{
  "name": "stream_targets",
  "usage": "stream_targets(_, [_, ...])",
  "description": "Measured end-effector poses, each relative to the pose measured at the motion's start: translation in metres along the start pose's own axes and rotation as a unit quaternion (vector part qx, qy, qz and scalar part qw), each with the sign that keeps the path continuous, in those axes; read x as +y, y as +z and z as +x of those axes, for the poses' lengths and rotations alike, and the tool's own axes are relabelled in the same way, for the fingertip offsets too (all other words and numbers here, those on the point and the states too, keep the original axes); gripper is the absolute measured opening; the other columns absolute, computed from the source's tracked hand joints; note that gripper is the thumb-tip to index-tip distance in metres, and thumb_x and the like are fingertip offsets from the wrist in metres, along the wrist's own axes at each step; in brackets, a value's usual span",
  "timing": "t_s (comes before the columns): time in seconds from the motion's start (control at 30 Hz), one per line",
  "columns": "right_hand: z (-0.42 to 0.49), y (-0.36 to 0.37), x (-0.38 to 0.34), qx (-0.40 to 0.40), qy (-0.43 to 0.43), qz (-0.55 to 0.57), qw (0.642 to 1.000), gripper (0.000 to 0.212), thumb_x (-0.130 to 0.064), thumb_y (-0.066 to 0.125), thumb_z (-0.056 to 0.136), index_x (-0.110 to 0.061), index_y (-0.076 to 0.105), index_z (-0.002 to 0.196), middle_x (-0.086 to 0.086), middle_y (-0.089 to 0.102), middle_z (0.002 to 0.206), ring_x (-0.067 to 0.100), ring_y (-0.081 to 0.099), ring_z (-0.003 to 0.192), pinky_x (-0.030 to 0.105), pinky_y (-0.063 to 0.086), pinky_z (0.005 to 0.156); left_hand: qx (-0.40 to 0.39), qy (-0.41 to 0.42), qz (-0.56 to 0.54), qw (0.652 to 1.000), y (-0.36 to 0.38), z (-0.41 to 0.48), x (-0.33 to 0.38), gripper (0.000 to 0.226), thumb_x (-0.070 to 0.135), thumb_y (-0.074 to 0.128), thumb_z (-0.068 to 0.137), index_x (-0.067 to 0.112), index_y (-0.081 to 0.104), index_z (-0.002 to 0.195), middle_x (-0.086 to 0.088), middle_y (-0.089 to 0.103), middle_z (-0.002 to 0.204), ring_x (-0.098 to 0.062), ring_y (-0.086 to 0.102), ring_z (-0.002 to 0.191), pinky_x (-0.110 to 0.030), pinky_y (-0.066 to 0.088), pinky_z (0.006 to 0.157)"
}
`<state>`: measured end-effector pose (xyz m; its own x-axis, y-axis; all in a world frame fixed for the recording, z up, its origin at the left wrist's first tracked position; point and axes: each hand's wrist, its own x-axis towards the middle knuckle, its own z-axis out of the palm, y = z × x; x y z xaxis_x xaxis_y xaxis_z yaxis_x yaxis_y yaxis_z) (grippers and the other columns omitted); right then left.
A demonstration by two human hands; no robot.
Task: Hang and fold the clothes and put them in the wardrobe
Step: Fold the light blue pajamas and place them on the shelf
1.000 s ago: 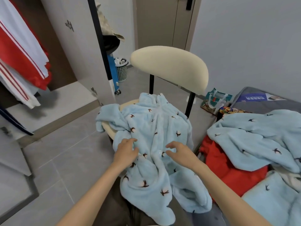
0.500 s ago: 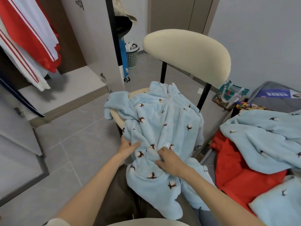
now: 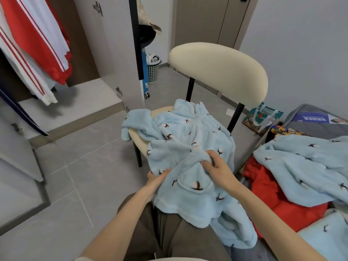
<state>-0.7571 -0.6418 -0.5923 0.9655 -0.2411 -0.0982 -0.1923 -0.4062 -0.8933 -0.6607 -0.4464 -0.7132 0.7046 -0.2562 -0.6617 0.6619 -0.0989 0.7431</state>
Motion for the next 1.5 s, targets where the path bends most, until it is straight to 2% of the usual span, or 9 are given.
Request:
stream_targets(0.13, [0.001, 0.014, 0.003, 0.040, -0.017, -0.162, 0.986, 0.032, -0.014, 0.051, 0.097, -0.017, 0.049, 0.129, -0.001, 0.060, 0.117, 0.018, 0.054, 0.106, 0.018, 0.039, 0.088, -0.021, 0.027, 0.064, 0.997, -0.002, -0.011, 0.007, 0.034, 0.041, 0.074, 0.082, 0.014, 0.069, 0.102, -0.007, 0.073, 0.098, -0.013, 0.070, 0.081, -0.021, 0.054, 0.061])
stream_targets(0.2, [-0.002, 0.025, 0.003, 0.035, -0.044, -0.280, 0.958, 0.049, -0.020, 0.053, 0.096, -0.018, 0.037, 0.142, 0.001, 0.044, 0.140, 0.025, 0.038, 0.126, 0.027, 0.029, 0.104, 0.013, 0.066, 0.101, 0.993, -0.008, -0.016, 0.019, 0.026, 0.036, 0.058, 0.095, 0.013, 0.068, 0.102, -0.004, 0.072, 0.093, -0.015, 0.068, 0.083, -0.026, 0.054, 0.067])
stream_targets(0.43, [-0.028, 0.056, 0.024, -0.288, 0.029, -0.376, 0.880, 0.103, -0.067, 0.069, 0.071, -0.039, 0.013, 0.151, -0.009, -0.012, 0.161, 0.032, -0.017, 0.145, 0.058, 0.006, 0.118, -0.052, 0.065, 0.029, 0.996, -0.034, -0.056, 0.057, 0.024, 0.037, 0.054, 0.097, 0.018, 0.065, 0.105, -0.005, 0.075, 0.097, -0.021, 0.072, 0.087, -0.033, 0.057, 0.071])
stream_targets(0.6, [-0.031, 0.063, 0.022, -0.145, -0.079, -0.422, 0.891, 0.032, -0.018, 0.049, 0.094, -0.020, 0.054, 0.125, 0.001, 0.054, 0.130, 0.024, 0.044, 0.125, 0.033, 0.039, 0.097, -0.096, 0.094, 0.083, 0.988, -0.034, -0.084, 0.061, 0.046, 0.043, 0.069, 0.085, 0.027, 0.055, 0.125, 0.005, 0.070, 0.111, -0.015, 0.067, 0.101, -0.035, 0.056, 0.087])
stream_targets(0.8, [-0.035, 0.027, -0.006, 0.018, 0.001, -0.183, 0.983, 0.032, -0.005, 0.051, 0.084, -0.015, 0.054, 0.115, 0.011, 0.068, 0.097, 0.031, 0.062, 0.092, 0.040, 0.050, 0.077, -0.169, 0.156, 0.323, 0.918, -0.034, -0.113, 0.056, 0.128, 0.038, 0.087, 0.066, 0.033, -0.007, 0.151, 0.023, 0.016, 0.144, -0.001, 0.024, 0.134, -0.025, 0.028, 0.111])
stream_targets(0.93, [-0.035, -0.006, -0.041, 0.134, -0.060, -0.069, 0.987, 0.010, -0.014, 0.055, 0.089, -0.020, 0.060, 0.095, -0.006, 0.065, 0.085, 0.014, 0.060, 0.081, 0.028, 0.046, 0.067, -0.113, 0.208, 0.313, 0.920, -0.019, -0.135, 0.068, 0.079, 0.024, 0.068, 0.089, 0.023, 0.021, 0.152, 0.006, 0.035, 0.149, -0.009, 0.042, 0.126, -0.018, 0.041, 0.096])
stream_targets(1.17, [-0.045, -0.028, -0.080, 0.185, -0.166, -0.057, 0.967, 0.035, 0.002, 0.053, 0.081, -0.025, 0.059, 0.102, -0.017, 0.063, 0.089, -0.009, 0.056, 0.081, 0.011, 0.039, 0.063, -0.211, 0.177, -0.139, 0.951, 0.019, -0.165, 0.098, 0.036, 0.011, 0.054, 0.095, 0.019, 0.055, 0.130, -0.006, 0.071, 0.103, -0.017, 0.069, 0.089, -0.032, 0.059, 0.076])
stream_targets(1.33, [-0.046, -0.014, -0.066, 0.089, -0.137, -0.111, 0.980, 0.031, 0.001, 0.054, 0.083, -0.022, 0.050, 0.104, -0.003, 0.064, 0.086, 0.016, 0.060, 0.081, 0.027, 0.045, 0.067, -0.147, 0.228, 0.108, 0.956, -0.007, -0.167, 0.069, 0.058, 0.011, 0.060, 0.089, 0.031, 0.042, 0.141, -0.001, 0.058, 0.134, -0.020, 0.056, 0.121, -0.042, 0.047, 0.102])
stream_targets(1.5, [-0.051, 0.041, -0.033, -0.093, -0.055, -0.279, 0.954, 0.041, -0.008, 0.061, 0.080, -0.017, 0.036, 0.110, 0.012, 0.058, 0.097, 0.033, 0.054, 0.088, 0.044, 0.047, 0.073, 0.011, 0.262, 0.455, 0.851, -0.055, -0.164, 0.026, 0.057, 0.022, 0.046, 0.097, 0.042, 0.024, 0.145, -0.001, 0.043, 0.143, -0.024, 0.050, 0.123, -0.030, 0.046, 0.088])
